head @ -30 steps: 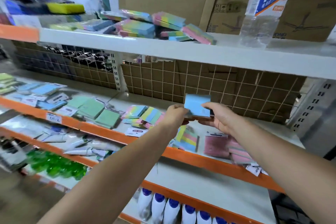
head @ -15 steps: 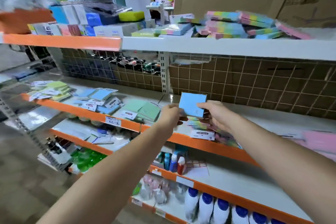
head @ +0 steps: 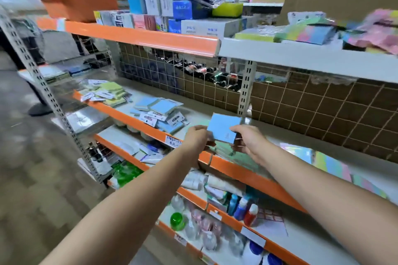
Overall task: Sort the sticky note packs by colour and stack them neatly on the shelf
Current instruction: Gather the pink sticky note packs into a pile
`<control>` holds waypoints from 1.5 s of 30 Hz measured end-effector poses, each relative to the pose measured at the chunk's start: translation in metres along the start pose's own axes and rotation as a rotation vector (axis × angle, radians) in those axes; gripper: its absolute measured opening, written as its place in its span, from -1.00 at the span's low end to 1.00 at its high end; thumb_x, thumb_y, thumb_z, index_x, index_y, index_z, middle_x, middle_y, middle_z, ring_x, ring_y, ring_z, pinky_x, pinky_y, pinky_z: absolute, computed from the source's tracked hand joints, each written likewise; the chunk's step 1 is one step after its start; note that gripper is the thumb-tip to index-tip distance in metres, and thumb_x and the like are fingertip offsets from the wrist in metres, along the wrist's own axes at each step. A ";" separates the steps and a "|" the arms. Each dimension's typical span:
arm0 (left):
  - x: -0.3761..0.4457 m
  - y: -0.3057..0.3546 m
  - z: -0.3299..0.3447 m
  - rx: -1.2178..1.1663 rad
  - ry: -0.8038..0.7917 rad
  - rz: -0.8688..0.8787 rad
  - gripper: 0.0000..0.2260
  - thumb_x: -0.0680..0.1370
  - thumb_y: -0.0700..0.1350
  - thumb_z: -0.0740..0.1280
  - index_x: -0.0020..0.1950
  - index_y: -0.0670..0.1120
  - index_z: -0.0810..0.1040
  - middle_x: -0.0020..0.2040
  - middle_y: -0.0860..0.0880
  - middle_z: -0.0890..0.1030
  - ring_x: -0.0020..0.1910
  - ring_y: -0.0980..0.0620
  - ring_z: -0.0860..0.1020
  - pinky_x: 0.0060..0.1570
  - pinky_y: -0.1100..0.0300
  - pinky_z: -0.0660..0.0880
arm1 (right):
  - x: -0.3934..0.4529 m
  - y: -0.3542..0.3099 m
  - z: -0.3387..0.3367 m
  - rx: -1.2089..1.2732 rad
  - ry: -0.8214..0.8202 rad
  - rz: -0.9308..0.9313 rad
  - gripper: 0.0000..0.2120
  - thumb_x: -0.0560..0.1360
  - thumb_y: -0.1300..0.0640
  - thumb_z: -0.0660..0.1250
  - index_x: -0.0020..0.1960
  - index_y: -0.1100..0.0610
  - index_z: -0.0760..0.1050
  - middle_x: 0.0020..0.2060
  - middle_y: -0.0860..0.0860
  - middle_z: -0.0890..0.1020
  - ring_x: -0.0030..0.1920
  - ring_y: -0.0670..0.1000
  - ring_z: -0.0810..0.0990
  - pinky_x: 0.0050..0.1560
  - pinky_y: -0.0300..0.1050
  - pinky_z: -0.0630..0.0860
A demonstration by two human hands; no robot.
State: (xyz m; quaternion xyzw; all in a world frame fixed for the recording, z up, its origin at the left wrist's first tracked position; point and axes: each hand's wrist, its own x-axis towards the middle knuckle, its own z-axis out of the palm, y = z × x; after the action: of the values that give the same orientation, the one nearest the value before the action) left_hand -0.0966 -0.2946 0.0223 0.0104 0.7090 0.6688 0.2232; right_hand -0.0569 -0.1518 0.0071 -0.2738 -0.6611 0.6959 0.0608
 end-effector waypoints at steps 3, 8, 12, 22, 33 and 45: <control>0.028 0.005 -0.027 0.023 0.061 -0.016 -0.82 0.53 -0.36 0.23 0.09 -0.17 0.40 -0.24 -0.11 0.53 -0.36 0.00 0.53 -0.41 0.23 0.35 | 0.030 -0.004 0.029 -0.015 -0.036 0.015 -0.89 0.54 0.19 0.32 -0.15 0.15 0.45 -0.26 0.11 0.50 -0.33 0.03 0.49 -0.40 -0.18 0.50; 0.074 0.009 -0.067 0.049 0.141 -0.015 -0.74 0.52 -0.30 0.31 0.19 -0.16 0.43 -0.15 -0.11 0.52 -0.35 0.02 0.52 -0.38 0.23 0.34 | 0.077 -0.013 0.074 -0.120 -0.056 -0.009 -0.84 0.51 0.22 0.33 -0.20 0.13 0.38 -0.22 0.15 0.50 -0.33 0.07 0.50 -0.40 -0.17 0.50; 0.102 0.016 -0.094 0.049 0.231 0.010 -0.88 0.47 -0.31 0.38 -0.08 -0.13 0.50 -0.15 -0.13 0.54 -0.26 0.00 0.50 -0.33 0.25 0.37 | 0.103 -0.024 0.107 -0.163 -0.107 -0.008 -0.86 0.52 0.25 0.30 -0.19 0.14 0.40 -0.30 0.08 0.50 -0.39 0.02 0.49 -0.48 -0.22 0.49; 0.181 0.053 -0.173 -0.190 0.245 0.068 -0.75 0.49 -0.41 0.25 0.13 -0.19 0.42 -0.13 -0.11 0.46 -0.31 -0.01 0.50 -0.40 0.23 0.53 | 0.162 -0.048 0.205 -0.108 -0.097 -0.001 -0.87 0.55 0.28 0.27 -0.17 0.16 0.45 -0.16 0.18 0.56 -0.28 0.09 0.55 -0.36 -0.09 0.55; 0.277 0.063 -0.244 0.320 0.072 0.146 -0.59 0.45 -0.39 0.28 0.27 -0.15 0.39 -0.01 -0.22 0.56 -0.15 -0.13 0.54 -0.15 0.09 0.51 | 0.205 -0.045 0.266 -0.267 0.265 0.010 -0.73 0.52 0.22 0.31 0.22 0.17 0.50 0.04 0.08 0.57 -0.36 0.01 0.55 -0.33 -0.20 0.58; 0.320 0.051 -0.258 0.442 -0.119 0.122 -0.72 0.44 -0.36 0.27 0.12 -0.13 0.44 -0.35 -0.07 0.49 -0.43 0.00 0.42 -0.44 0.22 0.29 | 0.197 -0.032 0.275 -0.605 0.451 0.055 -0.70 0.49 0.12 0.33 0.21 0.14 0.47 0.15 0.09 0.57 0.08 0.10 0.53 0.02 -0.12 0.46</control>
State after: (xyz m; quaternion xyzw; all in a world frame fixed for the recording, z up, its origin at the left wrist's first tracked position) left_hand -0.4844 -0.4328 -0.0248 0.1412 0.8218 0.5078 0.2164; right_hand -0.3590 -0.3039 -0.0281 -0.4435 -0.7992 0.3926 0.1025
